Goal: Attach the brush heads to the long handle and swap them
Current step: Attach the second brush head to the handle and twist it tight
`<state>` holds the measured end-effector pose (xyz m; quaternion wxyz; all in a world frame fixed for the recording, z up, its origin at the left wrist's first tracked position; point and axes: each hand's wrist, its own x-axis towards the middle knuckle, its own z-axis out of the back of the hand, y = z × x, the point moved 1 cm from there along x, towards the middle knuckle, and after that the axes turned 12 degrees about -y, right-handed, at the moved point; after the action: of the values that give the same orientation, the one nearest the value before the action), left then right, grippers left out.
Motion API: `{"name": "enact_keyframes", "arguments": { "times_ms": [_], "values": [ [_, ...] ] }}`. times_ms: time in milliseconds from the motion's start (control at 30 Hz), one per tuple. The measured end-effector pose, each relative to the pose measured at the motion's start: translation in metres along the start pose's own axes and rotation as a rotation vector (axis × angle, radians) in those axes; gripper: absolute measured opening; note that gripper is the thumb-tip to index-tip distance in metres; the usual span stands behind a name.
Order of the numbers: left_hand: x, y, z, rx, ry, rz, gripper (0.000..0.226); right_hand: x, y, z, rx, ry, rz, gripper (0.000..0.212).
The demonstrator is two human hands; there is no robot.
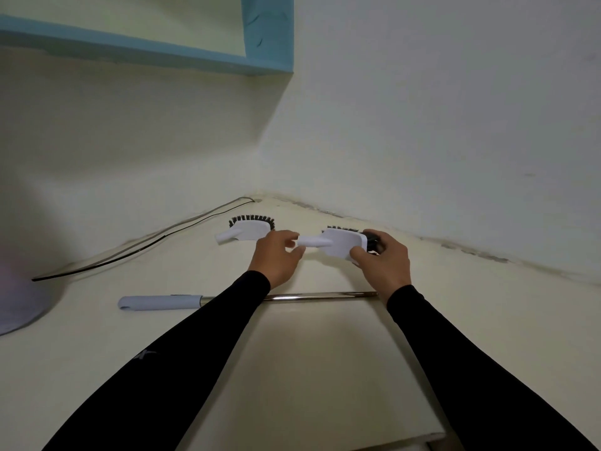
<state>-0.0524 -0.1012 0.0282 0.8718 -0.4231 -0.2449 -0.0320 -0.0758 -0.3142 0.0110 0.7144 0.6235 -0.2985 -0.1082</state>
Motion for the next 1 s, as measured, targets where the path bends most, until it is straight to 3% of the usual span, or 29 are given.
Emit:
{"name": "enact_keyframes", "arguments": {
  "times_ms": [200, 433, 567, 767, 1000],
  "values": [
    [-0.015, -0.014, -0.003, -0.107, -0.036, 0.013, 0.026, -0.001, -0.009, 0.018, 0.038, 0.027, 0.027, 0.033],
    [-0.027, -0.028, -0.018, -0.134, -0.008, 0.000, 0.028, -0.002, -0.025, 0.034, 0.262, -0.019, -0.120, 0.030],
    [-0.034, -0.026, -0.027, -0.037, 0.040, 0.017, 0.041, 0.001, -0.028, 0.036, 0.273, -0.085, -0.123, 0.033],
    [-0.058, -0.019, -0.044, 0.294, 0.221, -0.168, 0.047, 0.008, -0.028, 0.038, 0.293, -0.114, -0.114, 0.031],
    [-0.062, -0.018, -0.049, 0.436, 0.247, -0.331, 0.030, 0.011, -0.030, 0.036, 0.306, -0.105, -0.110, 0.030]
  ]
}}
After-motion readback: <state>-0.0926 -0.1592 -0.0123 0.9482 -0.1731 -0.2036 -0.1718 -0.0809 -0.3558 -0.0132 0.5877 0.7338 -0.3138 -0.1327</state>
